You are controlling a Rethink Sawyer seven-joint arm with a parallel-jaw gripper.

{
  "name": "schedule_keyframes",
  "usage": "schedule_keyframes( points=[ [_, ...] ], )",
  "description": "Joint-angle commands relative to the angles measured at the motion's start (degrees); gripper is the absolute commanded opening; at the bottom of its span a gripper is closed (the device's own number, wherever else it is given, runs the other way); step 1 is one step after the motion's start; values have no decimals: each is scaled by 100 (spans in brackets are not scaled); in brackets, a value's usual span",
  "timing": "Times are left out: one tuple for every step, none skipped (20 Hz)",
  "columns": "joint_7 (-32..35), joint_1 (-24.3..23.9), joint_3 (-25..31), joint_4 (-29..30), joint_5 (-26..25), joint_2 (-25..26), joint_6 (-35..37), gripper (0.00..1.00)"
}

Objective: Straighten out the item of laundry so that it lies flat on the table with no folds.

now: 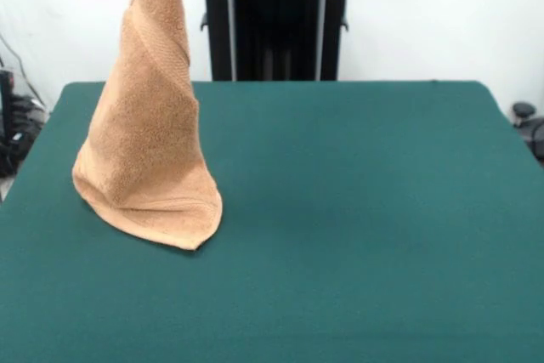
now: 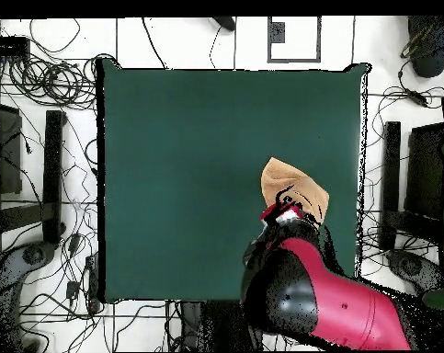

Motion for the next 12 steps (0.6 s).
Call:
schedule_keyframes(
  points=[
    [-254, -218, 343, -232, 523, 69, 2265, 0],
    [-294, -221, 337, -250, 501, 55, 2298, 0],
    [-307, -226, 335, -278, 494, 61, 2317, 0],
    [-318, -240, 344, -237, 514, 31, 2326, 0],
    [-293, -230, 343, -236, 504, 41, 2307, 0],
    [-251, -204, 327, -219, 474, 27, 2283, 0],
    [-224, -210, 341, -232, 482, 32, 2297, 0],
    [-168, -195, 345, -204, 497, 23, 2287, 0],
    [-142, -192, 349, -181, 513, 3, 2290, 0],
    [-116, -188, 352, -158, 528, -17, 2294, 0],
    [-109, -182, 339, -148, 532, -56, 2340, 0],
    [-101, -175, 326, -138, 536, -95, 2387, 0]
  ],
)
